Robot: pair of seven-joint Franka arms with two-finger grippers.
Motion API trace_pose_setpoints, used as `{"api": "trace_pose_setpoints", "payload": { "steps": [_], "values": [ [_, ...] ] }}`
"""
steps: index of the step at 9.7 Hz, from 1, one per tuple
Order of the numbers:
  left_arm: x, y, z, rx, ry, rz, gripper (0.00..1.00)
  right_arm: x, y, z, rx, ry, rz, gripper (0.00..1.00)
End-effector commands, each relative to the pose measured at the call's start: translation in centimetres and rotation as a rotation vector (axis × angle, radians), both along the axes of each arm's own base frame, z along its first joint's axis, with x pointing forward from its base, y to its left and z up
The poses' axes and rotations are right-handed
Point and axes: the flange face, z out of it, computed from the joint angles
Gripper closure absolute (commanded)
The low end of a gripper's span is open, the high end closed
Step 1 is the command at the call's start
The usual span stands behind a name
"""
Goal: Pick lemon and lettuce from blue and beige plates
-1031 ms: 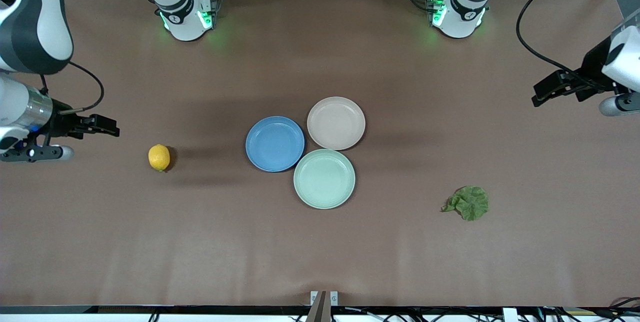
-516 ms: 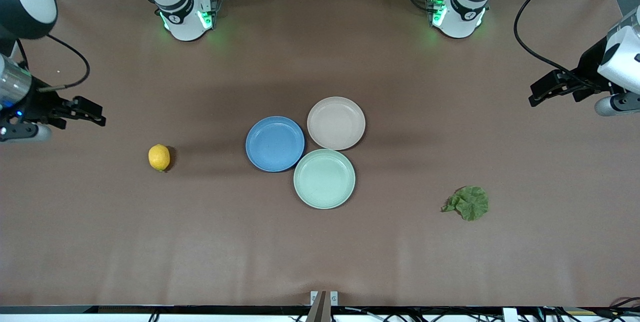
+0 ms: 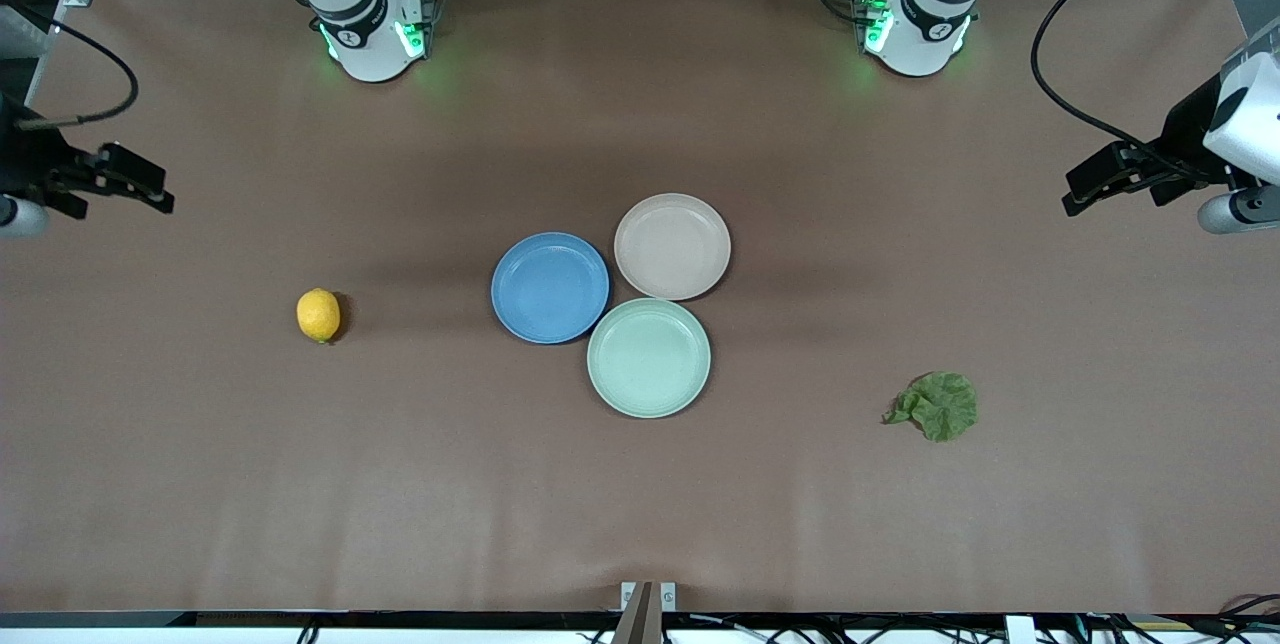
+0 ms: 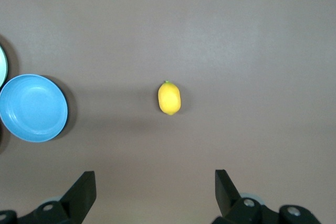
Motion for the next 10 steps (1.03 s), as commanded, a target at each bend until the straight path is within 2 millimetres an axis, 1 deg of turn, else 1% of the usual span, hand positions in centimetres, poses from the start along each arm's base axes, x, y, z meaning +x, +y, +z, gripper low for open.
{"api": "trace_pose_setpoints", "payload": {
  "steps": [1,2,3,6,8,10],
  "values": [
    [-0.2,0.2,0.3,0.025,-0.011,-0.100,0.00,-1.1,-0.2,1.4,-0.019,0.009,-0.020,0.00],
    [-0.2,0.2,0.3,0.025,-0.011,-0.102,0.00,-1.0,0.3,1.5,-0.022,0.006,-0.012,0.00],
    [-0.3,0.0,0.2,0.025,-0.008,-0.102,0.00,-1.0,0.4,1.5,-0.021,0.001,-0.021,0.00],
    [-0.4,0.0,0.0,0.027,-0.001,-0.100,0.00,-1.1,-0.7,1.7,-0.003,0.001,-0.052,0.00],
    [-0.6,0.0,0.0,0.027,-0.002,-0.100,0.00,-1.0,-0.8,1.6,-0.005,-0.002,-0.055,0.00],
    [-0.7,-0.1,0.2,0.027,-0.005,-0.094,0.00,-1.5,-0.8,1.4,-0.010,0.039,-0.084,0.00]
  ]
}}
